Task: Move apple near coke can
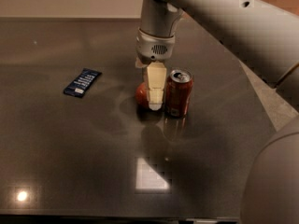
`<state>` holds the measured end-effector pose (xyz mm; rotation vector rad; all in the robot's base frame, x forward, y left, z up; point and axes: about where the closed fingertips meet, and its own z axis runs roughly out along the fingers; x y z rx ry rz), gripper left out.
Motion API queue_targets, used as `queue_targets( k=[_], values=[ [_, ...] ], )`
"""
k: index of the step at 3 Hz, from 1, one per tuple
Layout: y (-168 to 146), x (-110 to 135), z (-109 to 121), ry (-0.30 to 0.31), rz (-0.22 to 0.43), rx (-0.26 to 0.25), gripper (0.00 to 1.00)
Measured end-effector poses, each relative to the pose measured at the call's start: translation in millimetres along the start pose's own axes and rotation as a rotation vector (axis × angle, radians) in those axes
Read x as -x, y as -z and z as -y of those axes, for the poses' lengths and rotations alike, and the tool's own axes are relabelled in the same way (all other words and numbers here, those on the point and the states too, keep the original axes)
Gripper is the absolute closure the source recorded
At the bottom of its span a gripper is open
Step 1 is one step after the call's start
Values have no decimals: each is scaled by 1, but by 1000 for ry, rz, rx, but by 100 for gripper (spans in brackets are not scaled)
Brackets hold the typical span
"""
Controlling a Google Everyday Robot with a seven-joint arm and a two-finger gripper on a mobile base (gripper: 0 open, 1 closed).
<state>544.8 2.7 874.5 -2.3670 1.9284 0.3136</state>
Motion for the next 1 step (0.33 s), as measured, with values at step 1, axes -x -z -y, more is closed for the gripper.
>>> queue_targets(
  k=[1],
  values=[
    [0,0,0,0,0,0,0]
  ],
)
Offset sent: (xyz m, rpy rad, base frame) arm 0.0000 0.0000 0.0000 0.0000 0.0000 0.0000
